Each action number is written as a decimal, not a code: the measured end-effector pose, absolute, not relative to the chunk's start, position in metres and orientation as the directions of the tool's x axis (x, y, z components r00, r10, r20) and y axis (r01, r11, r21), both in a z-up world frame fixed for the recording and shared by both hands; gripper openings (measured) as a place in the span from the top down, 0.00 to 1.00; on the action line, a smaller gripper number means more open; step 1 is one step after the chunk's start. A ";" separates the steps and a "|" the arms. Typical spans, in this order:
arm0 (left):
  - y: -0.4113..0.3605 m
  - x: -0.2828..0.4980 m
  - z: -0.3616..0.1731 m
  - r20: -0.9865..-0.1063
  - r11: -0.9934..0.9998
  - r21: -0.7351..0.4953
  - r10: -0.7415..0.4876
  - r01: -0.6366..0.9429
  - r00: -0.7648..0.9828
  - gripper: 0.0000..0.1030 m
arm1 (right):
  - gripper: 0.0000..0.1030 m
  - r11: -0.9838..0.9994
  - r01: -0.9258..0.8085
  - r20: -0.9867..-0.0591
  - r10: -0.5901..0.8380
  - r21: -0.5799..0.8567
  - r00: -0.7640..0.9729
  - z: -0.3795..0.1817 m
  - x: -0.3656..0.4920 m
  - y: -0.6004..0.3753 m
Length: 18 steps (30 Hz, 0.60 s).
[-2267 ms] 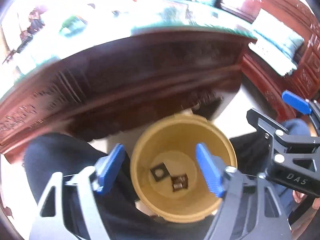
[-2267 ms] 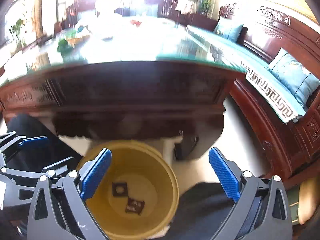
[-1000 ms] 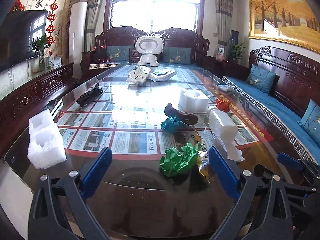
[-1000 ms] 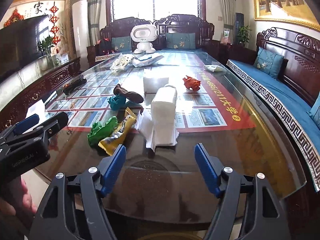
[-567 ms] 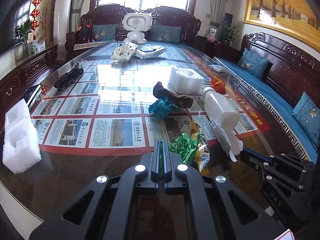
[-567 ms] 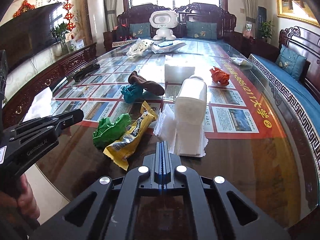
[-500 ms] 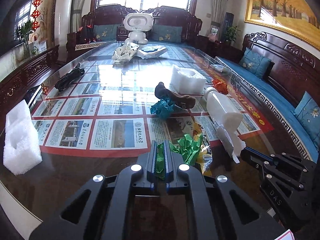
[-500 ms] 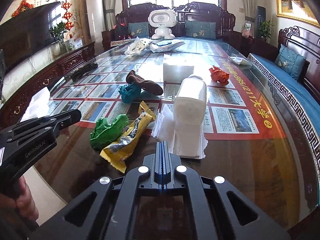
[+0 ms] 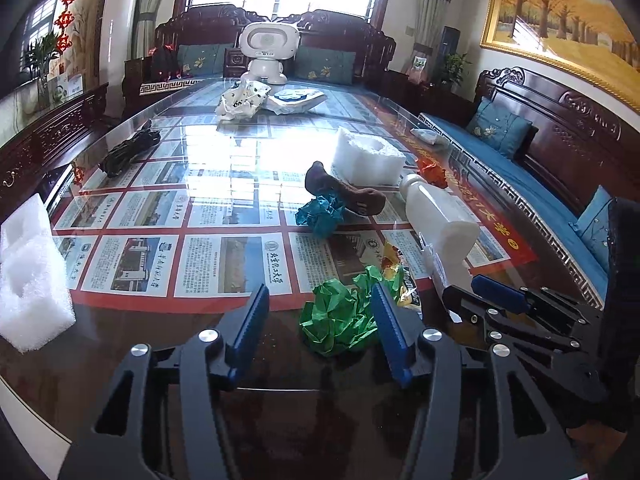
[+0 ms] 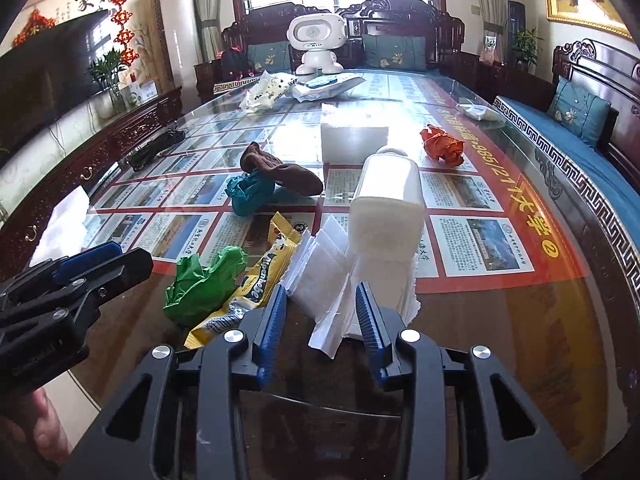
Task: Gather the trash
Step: 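Grasp the white tissues with the right tool while the left tool grasps the green crumpled paper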
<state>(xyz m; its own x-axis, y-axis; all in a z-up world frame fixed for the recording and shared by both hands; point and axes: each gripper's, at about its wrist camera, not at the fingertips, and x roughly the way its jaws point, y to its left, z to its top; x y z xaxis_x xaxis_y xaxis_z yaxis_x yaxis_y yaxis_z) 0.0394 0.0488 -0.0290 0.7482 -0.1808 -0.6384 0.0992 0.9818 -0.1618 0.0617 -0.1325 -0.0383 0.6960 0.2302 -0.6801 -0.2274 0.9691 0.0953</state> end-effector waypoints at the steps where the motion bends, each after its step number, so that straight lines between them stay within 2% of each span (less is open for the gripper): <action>1: 0.049 0.039 -0.029 -0.638 0.983 -0.155 -0.175 0.098 0.750 0.43 | 0.65 0.968 -0.232 -0.678 0.236 0.098 0.696 -0.038 0.060 -0.133; 9: 0.049 0.040 -0.036 -0.656 0.983 -0.156 -0.174 0.093 0.735 0.43 | 0.66 0.965 -0.254 -0.694 0.226 0.065 0.684 -0.041 0.069 -0.118; 14: 0.047 0.041 -0.042 -0.672 0.983 -0.152 -0.179 0.102 0.719 0.43 | 0.72 0.974 -0.226 -0.703 0.180 0.029 0.688 -0.045 0.080 -0.115; 16: 0.043 0.041 -0.042 -0.672 0.984 -0.140 -0.178 0.113 0.719 0.43 | 0.80 0.974 -0.223 -0.706 0.181 0.034 0.684 -0.046 0.081 -0.117; 18: 0.040 0.041 -0.043 -0.671 0.982 -0.138 -0.186 0.125 0.717 0.43 | 0.83 0.976 -0.214 -0.704 0.176 0.034 0.688 -0.047 0.081 -0.120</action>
